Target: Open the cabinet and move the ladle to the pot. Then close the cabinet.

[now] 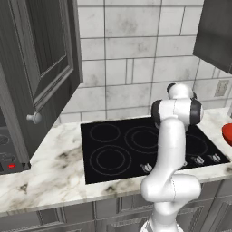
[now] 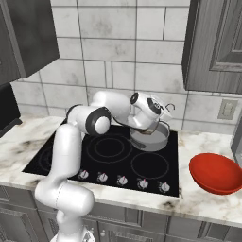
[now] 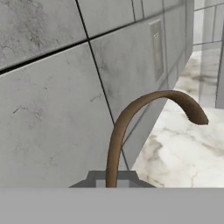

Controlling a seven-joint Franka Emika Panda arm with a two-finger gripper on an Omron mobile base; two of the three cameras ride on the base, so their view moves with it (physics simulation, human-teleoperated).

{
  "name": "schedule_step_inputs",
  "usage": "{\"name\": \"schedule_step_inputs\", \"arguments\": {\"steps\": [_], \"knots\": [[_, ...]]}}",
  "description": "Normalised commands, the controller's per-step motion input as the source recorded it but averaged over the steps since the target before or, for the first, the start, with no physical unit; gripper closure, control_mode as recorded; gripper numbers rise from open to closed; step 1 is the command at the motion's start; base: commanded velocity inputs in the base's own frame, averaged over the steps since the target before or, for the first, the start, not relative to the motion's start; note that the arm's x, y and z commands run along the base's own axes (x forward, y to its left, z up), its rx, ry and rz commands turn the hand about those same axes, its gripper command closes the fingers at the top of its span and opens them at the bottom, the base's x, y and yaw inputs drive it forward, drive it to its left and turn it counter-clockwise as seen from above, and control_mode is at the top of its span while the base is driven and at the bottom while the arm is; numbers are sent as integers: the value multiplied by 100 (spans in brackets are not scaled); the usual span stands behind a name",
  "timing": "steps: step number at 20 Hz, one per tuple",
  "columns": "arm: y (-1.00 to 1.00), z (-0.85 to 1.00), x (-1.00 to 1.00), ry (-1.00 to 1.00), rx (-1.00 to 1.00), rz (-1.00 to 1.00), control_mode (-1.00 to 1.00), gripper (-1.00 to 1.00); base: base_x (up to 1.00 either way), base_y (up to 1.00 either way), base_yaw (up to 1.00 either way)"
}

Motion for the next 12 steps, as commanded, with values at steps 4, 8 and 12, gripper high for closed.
{"name": "schedule_step_inputs", "arguments": {"steps": [4,8,12], "knots": [[0,-7,0,5,0,0,-100,100,0,0,0],[6,-1,-5,7,0,0,-100,-100,0,0,0],[35,0,-7,0,-2,0,-100,-100,0,0,0]]}}
